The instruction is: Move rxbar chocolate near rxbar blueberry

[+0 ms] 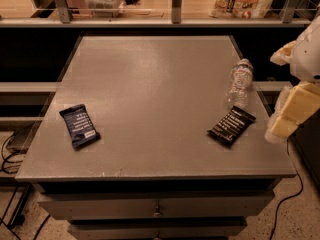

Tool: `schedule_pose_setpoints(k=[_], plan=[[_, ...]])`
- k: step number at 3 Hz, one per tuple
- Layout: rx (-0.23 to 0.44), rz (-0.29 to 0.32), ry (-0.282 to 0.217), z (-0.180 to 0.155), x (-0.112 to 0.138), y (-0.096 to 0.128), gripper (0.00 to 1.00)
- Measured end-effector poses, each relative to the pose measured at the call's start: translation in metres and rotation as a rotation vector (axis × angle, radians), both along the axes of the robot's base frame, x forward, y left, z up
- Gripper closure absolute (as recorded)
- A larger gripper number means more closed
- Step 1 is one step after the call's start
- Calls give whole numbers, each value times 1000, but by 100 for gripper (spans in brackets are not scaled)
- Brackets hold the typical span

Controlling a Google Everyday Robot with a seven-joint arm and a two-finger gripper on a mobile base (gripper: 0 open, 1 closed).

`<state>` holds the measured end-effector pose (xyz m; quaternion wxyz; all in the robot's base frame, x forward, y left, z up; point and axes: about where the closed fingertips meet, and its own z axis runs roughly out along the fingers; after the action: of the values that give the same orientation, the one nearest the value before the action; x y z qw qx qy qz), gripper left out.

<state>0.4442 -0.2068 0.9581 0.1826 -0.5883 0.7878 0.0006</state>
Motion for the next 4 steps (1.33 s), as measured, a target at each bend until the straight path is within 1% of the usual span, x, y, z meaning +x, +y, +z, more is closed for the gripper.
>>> schedule_pose_setpoints(k=[1, 2, 3, 4], plan=[[85, -147, -19, -13, 11, -7, 0], [84, -134, -10, -13, 11, -6, 0], [84, -132, -9, -13, 11, -6, 0], [98, -155, 18, -40, 16, 3, 0]])
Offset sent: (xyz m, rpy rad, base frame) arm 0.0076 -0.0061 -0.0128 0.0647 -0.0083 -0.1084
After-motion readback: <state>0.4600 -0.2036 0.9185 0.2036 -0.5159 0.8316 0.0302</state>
